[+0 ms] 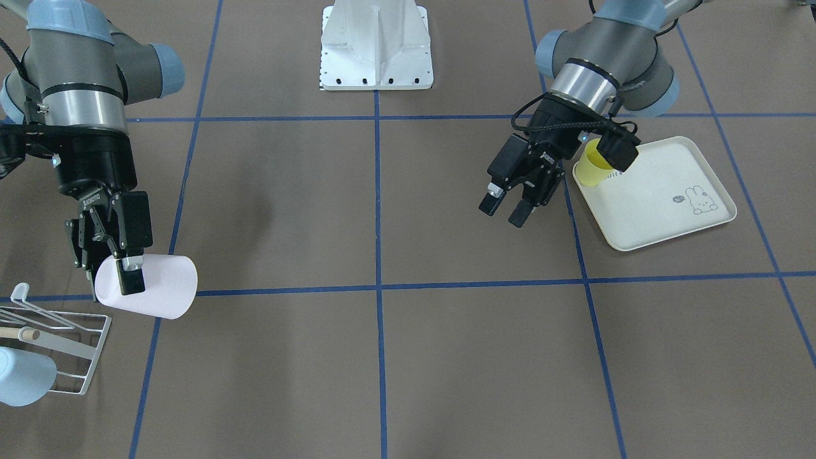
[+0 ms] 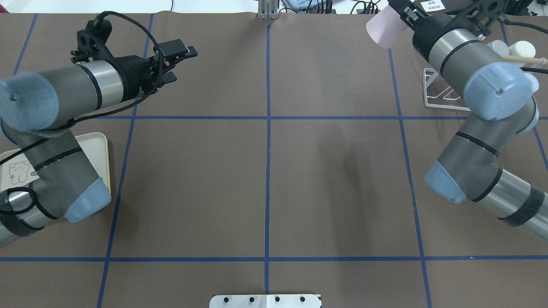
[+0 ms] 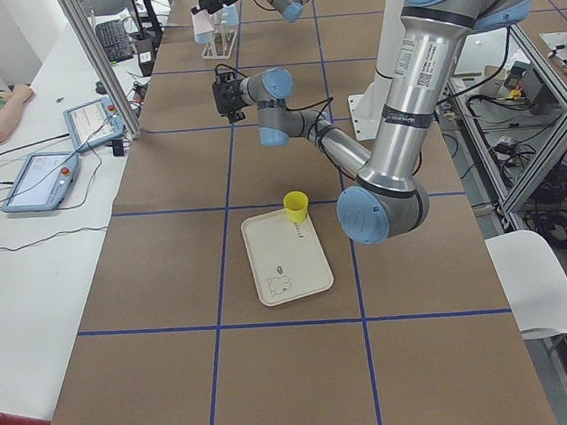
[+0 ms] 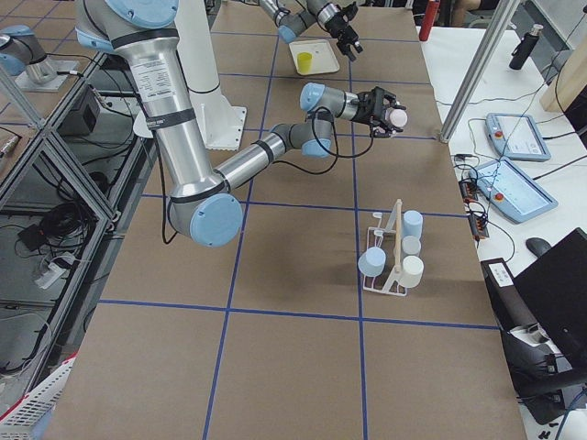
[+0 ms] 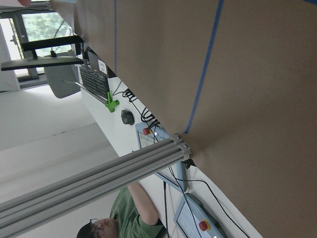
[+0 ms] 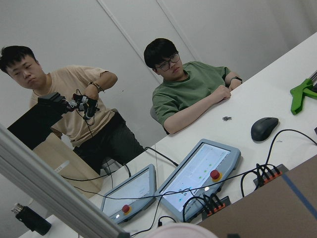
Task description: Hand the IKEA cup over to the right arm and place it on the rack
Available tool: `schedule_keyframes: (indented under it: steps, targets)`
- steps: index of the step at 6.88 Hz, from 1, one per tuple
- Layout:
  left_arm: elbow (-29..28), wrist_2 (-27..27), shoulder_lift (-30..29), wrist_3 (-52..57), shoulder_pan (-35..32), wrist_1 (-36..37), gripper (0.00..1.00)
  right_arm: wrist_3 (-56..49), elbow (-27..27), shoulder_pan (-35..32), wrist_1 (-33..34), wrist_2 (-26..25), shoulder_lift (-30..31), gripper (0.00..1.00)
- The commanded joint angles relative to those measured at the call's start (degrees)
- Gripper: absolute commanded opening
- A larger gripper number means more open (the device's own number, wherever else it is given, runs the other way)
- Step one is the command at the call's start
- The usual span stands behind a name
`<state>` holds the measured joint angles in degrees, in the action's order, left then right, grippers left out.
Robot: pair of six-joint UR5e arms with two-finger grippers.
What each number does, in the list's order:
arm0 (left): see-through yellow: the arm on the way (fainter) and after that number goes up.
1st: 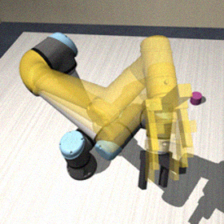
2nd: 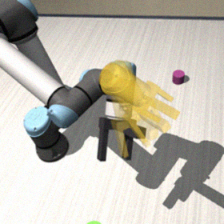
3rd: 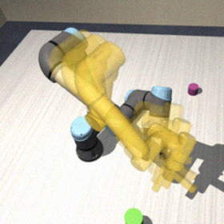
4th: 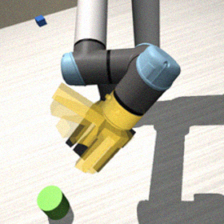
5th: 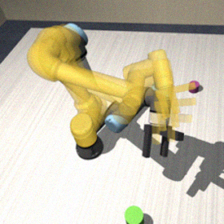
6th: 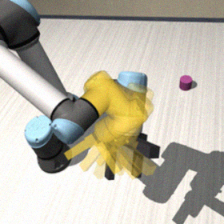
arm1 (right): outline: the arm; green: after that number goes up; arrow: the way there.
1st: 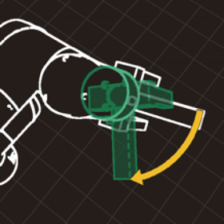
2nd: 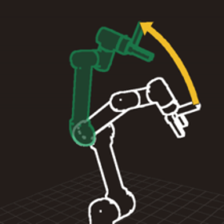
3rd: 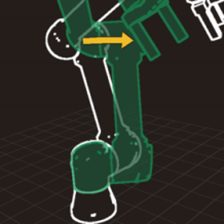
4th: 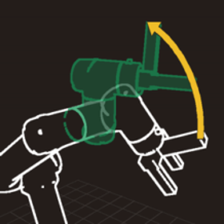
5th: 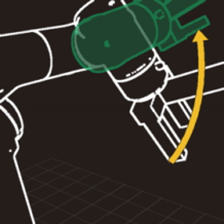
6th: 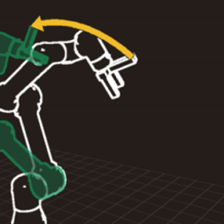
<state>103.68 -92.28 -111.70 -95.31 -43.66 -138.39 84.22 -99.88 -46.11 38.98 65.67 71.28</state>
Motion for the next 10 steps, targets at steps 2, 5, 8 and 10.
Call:
schedule_keyframes:
  steps: [2, 5, 8, 10]
  targets:
    - [9.1, -11.9, 8.0, 18.9, -6.3, 22.3, 1.00, -9.8, -0.1, -0.2, 3.2, -7.7, 5.1, 0.00]
    - [10.1, -24.1, 16.9, 31.6, -11.4, 27.6, 1.00, -18.1, -5.1, -0.8, 3.3, -10.2, 14.9, 0.00]
    - [10.6, -25.9, 21.3, 39.3, -13.4, 29.8, 1.00, -24.5, -5.2, -2.1, 3.1, -12.6, 20.4, 0.00]
    - [10.5, -25.9, 21.3, 39.3, -13.3, 29.8, 1.00, -24.5, -4.5, -2.3, 3.1, -12.8, 20.5, 0.00]
